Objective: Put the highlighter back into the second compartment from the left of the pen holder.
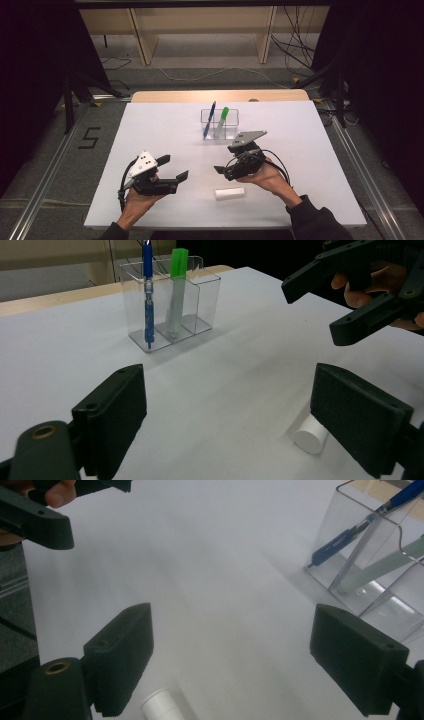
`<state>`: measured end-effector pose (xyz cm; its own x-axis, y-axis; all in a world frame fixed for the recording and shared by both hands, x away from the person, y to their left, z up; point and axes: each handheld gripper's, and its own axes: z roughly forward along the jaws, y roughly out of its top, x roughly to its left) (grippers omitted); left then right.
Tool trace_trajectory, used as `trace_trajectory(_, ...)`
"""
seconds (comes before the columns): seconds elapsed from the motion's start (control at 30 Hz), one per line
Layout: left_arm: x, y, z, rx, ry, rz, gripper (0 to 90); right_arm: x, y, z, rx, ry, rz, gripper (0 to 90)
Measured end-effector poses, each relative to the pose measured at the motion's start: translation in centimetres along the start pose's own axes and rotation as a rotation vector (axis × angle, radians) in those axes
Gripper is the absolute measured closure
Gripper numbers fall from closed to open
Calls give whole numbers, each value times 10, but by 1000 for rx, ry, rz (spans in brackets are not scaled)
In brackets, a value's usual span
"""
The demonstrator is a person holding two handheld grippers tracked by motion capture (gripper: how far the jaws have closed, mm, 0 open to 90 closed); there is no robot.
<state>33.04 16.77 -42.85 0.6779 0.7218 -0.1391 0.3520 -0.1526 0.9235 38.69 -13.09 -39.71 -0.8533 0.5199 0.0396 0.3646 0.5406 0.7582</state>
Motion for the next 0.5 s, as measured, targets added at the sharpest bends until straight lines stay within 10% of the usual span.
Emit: trace_trajectory(0.5,1,1,0,-6,-6,-15,142,11,-12,4,86,49,-46,182)
